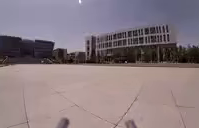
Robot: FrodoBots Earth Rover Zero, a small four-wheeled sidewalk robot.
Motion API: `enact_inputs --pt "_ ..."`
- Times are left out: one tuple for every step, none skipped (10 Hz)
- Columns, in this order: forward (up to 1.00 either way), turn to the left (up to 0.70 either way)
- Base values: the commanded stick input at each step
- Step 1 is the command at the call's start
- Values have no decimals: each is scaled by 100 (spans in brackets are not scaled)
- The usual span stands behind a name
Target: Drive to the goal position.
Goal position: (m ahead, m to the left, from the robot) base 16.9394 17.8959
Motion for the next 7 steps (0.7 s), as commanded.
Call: enact_inputs --pt "100 40" --pt "100 40" --pt "100 40" --pt "100 40" --pt "100 40" --pt "100 40" --pt "100 40"
